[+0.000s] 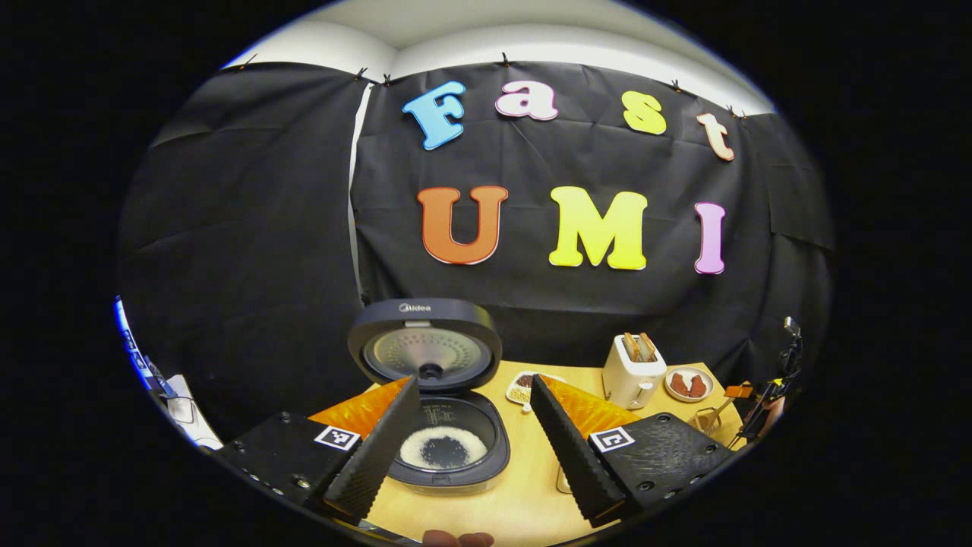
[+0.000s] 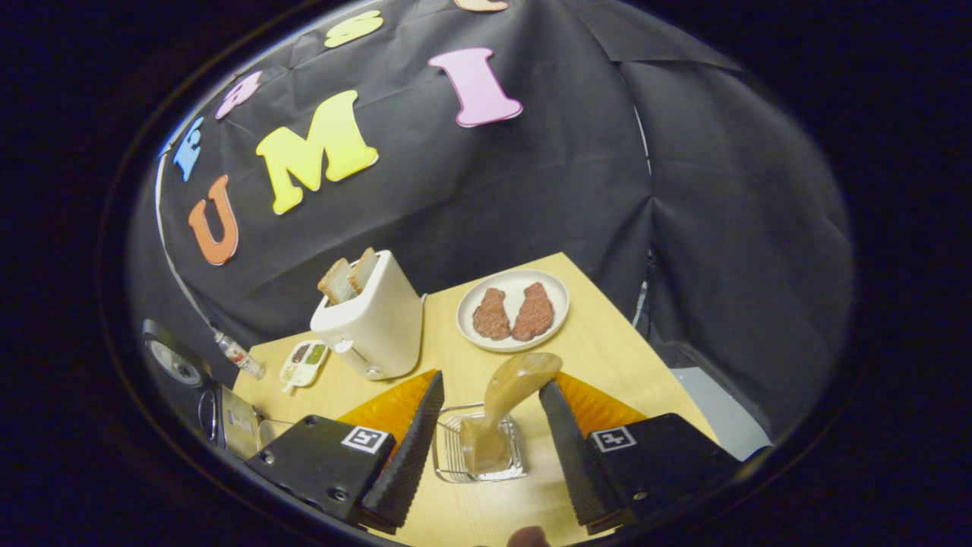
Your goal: Close the left gripper, press the button to open the rice cooker; take a wooden spoon from the chopstick holder with the right hand, scoop a spoonful of rice and pour it into the rice cooker, then put the wooden spoon back into the chopstick holder.
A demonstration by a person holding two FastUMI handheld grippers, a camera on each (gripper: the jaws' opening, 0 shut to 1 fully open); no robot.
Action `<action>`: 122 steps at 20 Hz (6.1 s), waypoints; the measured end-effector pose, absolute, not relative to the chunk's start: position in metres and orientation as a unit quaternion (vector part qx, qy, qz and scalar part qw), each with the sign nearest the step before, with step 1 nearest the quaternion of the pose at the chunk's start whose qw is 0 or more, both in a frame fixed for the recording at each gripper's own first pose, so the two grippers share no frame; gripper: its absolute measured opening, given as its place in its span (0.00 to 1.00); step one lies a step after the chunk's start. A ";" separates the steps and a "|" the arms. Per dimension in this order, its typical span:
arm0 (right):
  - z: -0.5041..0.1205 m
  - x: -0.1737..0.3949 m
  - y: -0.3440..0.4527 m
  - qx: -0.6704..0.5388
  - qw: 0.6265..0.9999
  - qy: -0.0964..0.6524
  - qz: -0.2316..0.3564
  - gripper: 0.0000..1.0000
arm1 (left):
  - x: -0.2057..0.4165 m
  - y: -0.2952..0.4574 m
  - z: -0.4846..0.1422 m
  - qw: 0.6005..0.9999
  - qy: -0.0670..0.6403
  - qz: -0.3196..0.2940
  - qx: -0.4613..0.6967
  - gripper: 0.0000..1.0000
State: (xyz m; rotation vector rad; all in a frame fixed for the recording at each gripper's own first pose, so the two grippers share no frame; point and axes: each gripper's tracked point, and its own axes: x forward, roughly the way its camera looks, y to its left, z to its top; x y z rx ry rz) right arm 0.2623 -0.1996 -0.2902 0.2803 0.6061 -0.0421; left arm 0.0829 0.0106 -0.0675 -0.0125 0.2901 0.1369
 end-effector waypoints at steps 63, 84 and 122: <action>-0.140 0.112 -0.027 0.023 0.976 0.187 0.112 0.97 | 0.066 0.046 -0.286 0.932 0.348 0.093 -0.042 0.99; -0.067 -0.072 -0.047 0.002 0.992 0.103 0.073 0.97 | -0.066 -0.033 -0.125 0.981 0.192 -0.015 -0.029 0.95; -0.027 -0.133 -0.065 -0.003 0.997 0.041 0.067 0.97 | -0.170 -0.096 0.010 0.997 -0.008 -0.069 -0.034 0.94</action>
